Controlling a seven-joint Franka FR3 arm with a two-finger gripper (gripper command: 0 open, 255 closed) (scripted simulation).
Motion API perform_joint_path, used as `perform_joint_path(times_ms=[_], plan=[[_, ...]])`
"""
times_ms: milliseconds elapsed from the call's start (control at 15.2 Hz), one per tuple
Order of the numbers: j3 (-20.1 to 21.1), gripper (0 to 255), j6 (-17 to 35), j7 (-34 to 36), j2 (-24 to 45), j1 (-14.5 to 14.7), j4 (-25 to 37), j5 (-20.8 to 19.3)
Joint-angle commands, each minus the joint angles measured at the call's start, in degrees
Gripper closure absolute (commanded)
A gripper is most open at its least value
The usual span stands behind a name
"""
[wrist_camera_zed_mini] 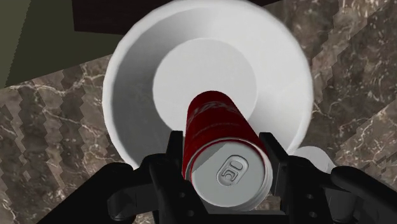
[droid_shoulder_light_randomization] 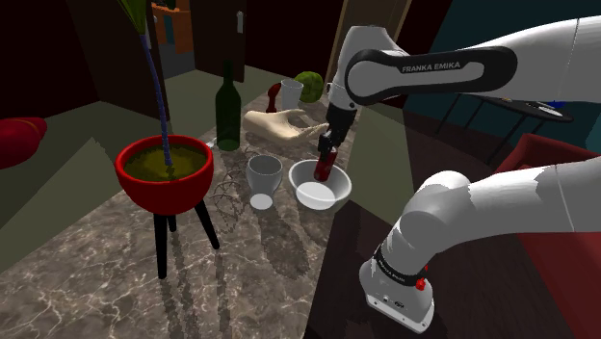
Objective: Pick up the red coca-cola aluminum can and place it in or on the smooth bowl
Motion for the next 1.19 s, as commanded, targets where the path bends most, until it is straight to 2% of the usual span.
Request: perform_joint_path(times_ms=[0,330,594,1122], plan=[[0.0,0,0.0,0.0,0.0,0.0,0.0,0.0],[0.0,0,0.0,0.0,0.0,0.0,0.0,0.0],[0.1,0,-7.8,0.0,-1.1,0.0,6.7,0.1],[0.1,0,-7.8,0.0,-1.1,0.0,6.7,0.1]])
